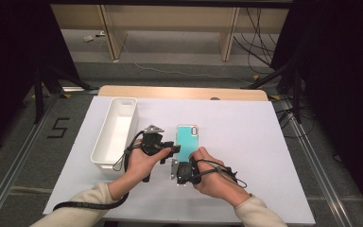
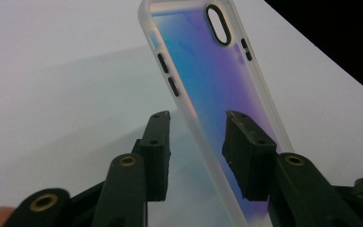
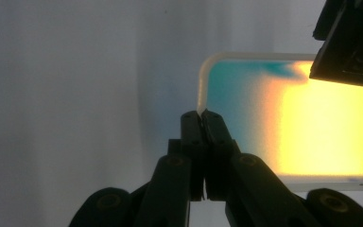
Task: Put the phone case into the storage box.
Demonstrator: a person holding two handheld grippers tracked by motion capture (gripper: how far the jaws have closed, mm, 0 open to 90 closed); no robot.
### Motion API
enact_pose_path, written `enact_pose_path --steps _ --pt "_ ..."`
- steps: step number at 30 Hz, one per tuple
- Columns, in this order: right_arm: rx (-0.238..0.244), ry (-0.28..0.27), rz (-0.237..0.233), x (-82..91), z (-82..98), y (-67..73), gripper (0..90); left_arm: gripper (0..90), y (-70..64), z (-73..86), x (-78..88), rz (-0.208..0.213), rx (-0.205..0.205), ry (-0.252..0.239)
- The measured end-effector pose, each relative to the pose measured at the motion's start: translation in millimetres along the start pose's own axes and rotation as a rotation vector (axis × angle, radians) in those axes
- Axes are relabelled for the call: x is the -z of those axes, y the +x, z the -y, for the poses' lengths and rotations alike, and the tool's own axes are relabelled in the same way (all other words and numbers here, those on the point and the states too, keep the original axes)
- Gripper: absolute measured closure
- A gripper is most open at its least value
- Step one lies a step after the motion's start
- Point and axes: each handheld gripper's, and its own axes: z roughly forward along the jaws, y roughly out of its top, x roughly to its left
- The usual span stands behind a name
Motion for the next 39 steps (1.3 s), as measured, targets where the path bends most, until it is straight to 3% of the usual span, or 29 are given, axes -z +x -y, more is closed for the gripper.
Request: enact_pose_path --steps 2,5,7,11,12,14,18,20,21,23,25,27,39 --pt "-0.024 0.006 -0.002 0.8 -1.4 2.0 89.4 62.9 -0.5 -0.3 -0.3 0.001 -0.001 0.005" --pt "-0.005 0.002 0.002 0.0 -1.2 1.3 89.4 64.6 -1.0 -0.3 -1.6 0.000 0.000 0.004" --pt "-0.030 0.008 0.004 0.5 -2.1 3.3 89.4 65.8 -0.9 -0.4 -1.9 -0.007 0.004 0.005" --pt "-0.007 0.009 0.010 -0.2 -1.8 2.2 89.4 68.6 -0.6 -1.0 -1.6 -0.009 0.007 0.005" --pt "-0.033 0.016 0.008 0.5 -2.8 4.0 89.4 68.8 0.6 -1.5 -1.2 -0.007 -0.005 0.017" --pt "0.009 0.007 0.012 -1.0 -2.2 1.7 89.4 69.3 0.9 -1.4 -1.7 -0.008 -0.003 0.017" --pt "0.013 0.003 0.016 -1.0 -2.5 1.7 89.4 70.6 0.2 -1.1 -3.2 -0.012 0.014 0.011" --pt "-0.009 0.030 0.008 -0.1 -3.1 3.8 89.4 70.9 0.0 -1.1 -3.7 -0.012 0.020 0.014" --pt "0.021 0.012 0.018 -1.4 -3.2 2.0 89.4 71.7 0.0 -1.1 -3.7 -0.012 0.020 0.014" --pt "0.021 0.020 0.023 -2.1 -3.0 2.5 89.4 73.3 -0.1 -1.4 -3.1 -0.009 0.020 0.012" --pt "-0.012 0.033 0.002 -2.0 -2.8 4.2 89.4 73.9 0.7 -1.7 -2.0 -0.009 0.005 0.023" --pt "0.020 0.023 0.019 -2.9 -3.1 2.5 89.4 74.4 0.5 -1.6 -2.1 -0.010 0.006 0.021" --pt "0.012 0.034 0.031 -6.5 -4.4 3.3 89.2 80.8 -4.0 -2.5 0.5 0.024 0.035 -0.026"
